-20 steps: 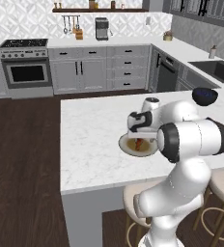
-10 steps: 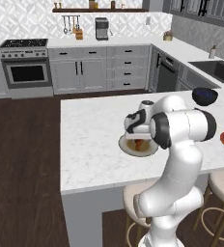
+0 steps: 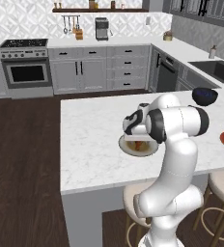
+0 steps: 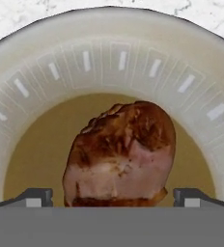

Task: Pick the chicken drumstick and carrot from their plates and place them in the bowl. Then put the bowl in the fridge.

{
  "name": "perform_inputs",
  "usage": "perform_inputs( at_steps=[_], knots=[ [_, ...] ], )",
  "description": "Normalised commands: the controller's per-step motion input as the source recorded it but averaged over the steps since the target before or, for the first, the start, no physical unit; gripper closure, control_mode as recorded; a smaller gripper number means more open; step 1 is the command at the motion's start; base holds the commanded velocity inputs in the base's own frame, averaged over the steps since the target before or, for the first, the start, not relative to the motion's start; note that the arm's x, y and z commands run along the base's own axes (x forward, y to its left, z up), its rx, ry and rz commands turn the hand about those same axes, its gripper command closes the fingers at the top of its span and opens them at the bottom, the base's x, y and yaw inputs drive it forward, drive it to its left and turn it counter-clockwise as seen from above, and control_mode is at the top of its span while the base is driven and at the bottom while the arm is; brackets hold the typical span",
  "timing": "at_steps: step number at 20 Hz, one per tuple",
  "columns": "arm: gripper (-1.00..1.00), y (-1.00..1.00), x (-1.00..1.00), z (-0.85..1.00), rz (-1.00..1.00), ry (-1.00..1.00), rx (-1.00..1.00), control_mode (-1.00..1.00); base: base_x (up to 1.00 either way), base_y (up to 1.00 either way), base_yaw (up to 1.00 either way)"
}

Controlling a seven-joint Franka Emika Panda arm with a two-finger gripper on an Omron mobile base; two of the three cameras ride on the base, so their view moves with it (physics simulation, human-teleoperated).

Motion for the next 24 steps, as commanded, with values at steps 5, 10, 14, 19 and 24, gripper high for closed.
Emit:
perform_inputs(
  at_steps=[5, 10, 14, 19, 24],
  knots=[
    [1.00, 0.00, 0.01, -0.23, 0.00, 0.00, 0.00, -1.00, 0.00, 0.00, 0.00],
    [1.00, 0.00, -0.12, -0.17, 0.00, -0.02, 0.00, -1.00, 0.00, 0.00, 0.00],
    [1.00, 0.00, -0.49, 0.11, 0.00, -0.01, 0.01, -1.00, 0.00, 0.00, 0.00],
    [1.00, 0.06, -0.59, 0.78, 0.00, 0.01, 0.00, -1.00, 0.00, 0.00, 0.00],
    [1.00, 0.16, -0.48, 0.96, 0.00, 0.08, 0.00, -1.00, 0.00, 0.00, 0.00]
  ],
)
